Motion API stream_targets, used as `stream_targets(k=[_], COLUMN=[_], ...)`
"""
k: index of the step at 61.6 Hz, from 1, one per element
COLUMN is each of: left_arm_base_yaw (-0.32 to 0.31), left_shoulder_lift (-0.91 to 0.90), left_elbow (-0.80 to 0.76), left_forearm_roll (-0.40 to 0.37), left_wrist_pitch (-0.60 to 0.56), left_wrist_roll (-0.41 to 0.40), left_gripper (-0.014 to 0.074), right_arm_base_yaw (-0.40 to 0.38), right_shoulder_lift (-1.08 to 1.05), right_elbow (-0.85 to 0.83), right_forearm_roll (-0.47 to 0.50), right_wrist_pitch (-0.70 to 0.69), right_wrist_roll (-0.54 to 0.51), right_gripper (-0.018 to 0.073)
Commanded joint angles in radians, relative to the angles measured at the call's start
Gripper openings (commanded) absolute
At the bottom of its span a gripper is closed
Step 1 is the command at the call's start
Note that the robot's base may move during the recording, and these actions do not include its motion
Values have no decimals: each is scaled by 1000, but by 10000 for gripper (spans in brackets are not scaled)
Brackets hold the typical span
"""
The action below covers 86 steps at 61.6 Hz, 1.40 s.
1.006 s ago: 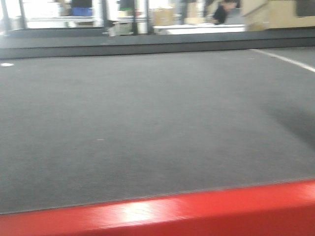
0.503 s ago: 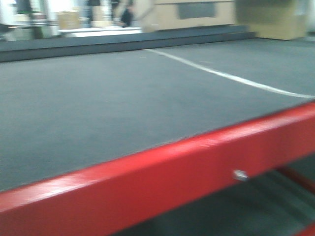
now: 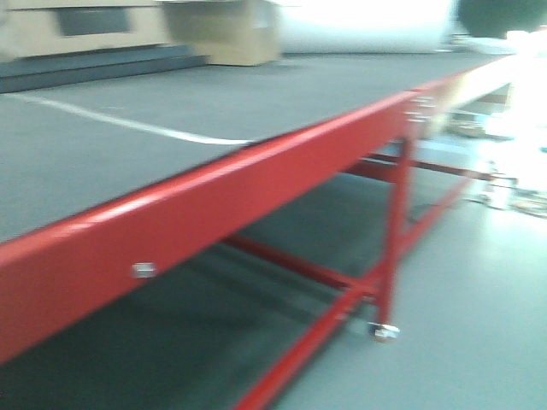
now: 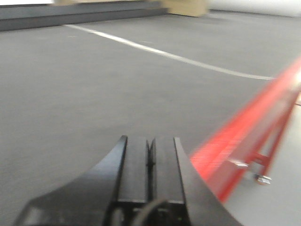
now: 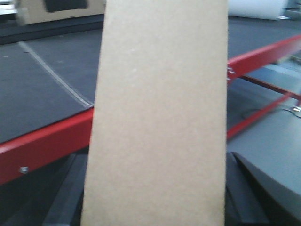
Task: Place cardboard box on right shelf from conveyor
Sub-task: 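Drive the base away from the conveyor toward the steel shelf rack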
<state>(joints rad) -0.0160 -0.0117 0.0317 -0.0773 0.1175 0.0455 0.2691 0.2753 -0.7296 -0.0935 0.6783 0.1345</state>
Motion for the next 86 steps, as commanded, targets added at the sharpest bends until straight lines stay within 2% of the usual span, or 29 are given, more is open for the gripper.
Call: stream_targets(k=[1,86], left_arm_base_yaw=[2,2], left_shoulder_lift=[-15,-17], left_elbow=[8,10], left_forearm_roll=[-6,-6], left_wrist_pitch=[-87,-87], left_wrist_roll=[0,0], left_gripper=[-116,-116], right_arm_base_yaw=[-5,-5], right_shoulder_lift=[13,12], right_elbow=[-28,-28], right_forearm_roll=[-14,-14], right_wrist_pitch=[-107,-107], right_wrist_roll=[-7,-7], right_gripper=[207,207])
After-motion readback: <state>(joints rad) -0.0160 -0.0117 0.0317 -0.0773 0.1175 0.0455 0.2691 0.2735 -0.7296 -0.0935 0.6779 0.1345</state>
